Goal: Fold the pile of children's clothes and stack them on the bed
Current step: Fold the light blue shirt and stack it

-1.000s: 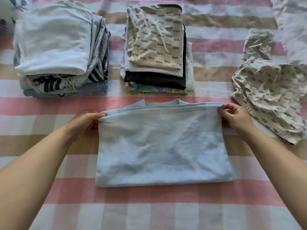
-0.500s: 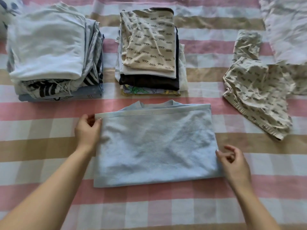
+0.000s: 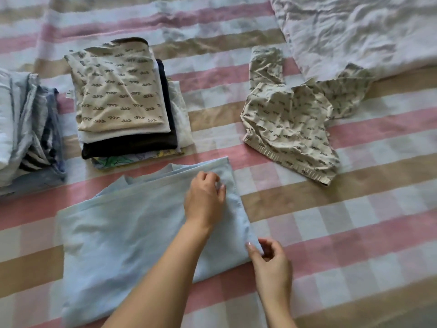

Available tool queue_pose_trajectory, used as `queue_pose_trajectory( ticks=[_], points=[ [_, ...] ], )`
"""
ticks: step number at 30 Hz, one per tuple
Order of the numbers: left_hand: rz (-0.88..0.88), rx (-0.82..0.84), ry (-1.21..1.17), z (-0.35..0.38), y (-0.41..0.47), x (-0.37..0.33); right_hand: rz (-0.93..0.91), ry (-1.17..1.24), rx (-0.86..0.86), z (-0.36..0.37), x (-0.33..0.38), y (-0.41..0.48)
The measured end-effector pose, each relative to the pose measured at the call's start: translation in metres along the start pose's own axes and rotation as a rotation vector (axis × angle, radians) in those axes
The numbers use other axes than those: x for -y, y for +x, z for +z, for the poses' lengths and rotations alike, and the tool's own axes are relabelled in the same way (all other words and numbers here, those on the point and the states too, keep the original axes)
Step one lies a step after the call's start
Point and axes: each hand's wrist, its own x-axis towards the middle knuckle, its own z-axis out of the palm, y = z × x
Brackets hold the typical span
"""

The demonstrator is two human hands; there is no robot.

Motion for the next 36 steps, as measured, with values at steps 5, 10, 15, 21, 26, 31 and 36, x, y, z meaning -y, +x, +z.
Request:
queue_pose_trajectory(
  ticks=[5,10,15,21,26,31,36],
  points=[
    [-0.107,0.072,0.316,0.026,0.016,-0.018,0.024,-0.115,0.127,0.0,0.001,-0.003],
    [-0.178,0.037,0.271,0.028,0.021,-0.027,0.066,-0.01,0.083,0.0,-0.002,-0.012],
    [-0.121,0.046,0.198,0.018,0.028,-0.023,0.019,0.095,0.023,0.006,0.0,-0.024],
    [-0.139,-0.038,-0.063,-0.005,0.028,-0.01,-0.19,0.145,0.011,0.017,0.007,-0.04],
    [-0.108,0.1,0.025,-0.013,0.018,-0.001,-0.446,0.113,-0.063,0.032,0.018,-0.062],
    [-0.082,0.101,0.118,-0.01,0.026,0.0,-0.381,0.118,-0.098,0.037,0.006,-0.061],
    [-0.134,0.008,-0.108,-0.016,0.032,0.01,-0.38,0.124,-0.145,0.034,0.001,-0.055]
  ],
)
